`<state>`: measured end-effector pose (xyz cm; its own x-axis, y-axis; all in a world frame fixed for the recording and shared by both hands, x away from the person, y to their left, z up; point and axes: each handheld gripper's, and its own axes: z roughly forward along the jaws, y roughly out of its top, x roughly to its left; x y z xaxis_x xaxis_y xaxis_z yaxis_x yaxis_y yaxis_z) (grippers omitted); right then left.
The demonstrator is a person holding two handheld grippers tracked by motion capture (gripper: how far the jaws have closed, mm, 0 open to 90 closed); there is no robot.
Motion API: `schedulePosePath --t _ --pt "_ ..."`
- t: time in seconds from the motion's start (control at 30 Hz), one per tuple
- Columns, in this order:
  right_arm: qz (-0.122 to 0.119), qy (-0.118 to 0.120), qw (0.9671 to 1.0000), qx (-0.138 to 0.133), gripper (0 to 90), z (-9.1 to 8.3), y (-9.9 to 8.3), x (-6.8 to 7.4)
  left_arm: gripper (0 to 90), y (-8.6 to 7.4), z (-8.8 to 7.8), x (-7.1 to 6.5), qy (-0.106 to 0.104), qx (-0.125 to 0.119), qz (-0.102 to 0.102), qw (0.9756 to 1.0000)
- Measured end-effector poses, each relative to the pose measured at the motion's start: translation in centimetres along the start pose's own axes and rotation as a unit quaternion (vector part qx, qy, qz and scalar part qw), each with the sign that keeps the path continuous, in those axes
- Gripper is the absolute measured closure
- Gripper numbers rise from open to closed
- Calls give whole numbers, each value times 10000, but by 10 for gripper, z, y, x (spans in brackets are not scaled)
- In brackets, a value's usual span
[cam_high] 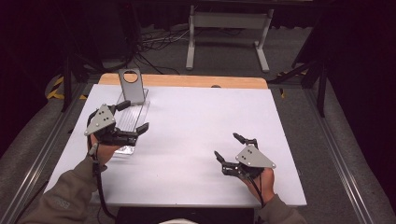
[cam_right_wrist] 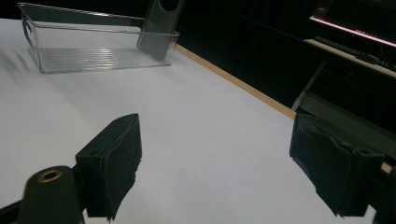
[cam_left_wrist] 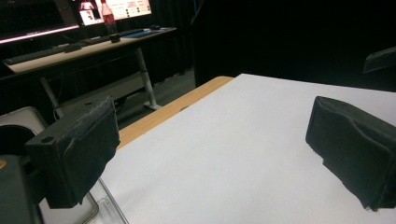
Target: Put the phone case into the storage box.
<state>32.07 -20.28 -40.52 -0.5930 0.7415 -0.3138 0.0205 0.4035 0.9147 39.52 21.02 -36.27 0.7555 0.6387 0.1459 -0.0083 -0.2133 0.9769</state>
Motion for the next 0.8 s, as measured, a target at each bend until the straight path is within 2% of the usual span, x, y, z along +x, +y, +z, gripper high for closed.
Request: schedulePosePath --t 0.4,0.8 --pt "-15 30 10000 8 175 0 0 1 31 -1 -3 -13 -66 22 145 9999" --pt "-37 62 10000 -13 175 0 0 0 31 -4 -5 -22 -121 42 143 9998"
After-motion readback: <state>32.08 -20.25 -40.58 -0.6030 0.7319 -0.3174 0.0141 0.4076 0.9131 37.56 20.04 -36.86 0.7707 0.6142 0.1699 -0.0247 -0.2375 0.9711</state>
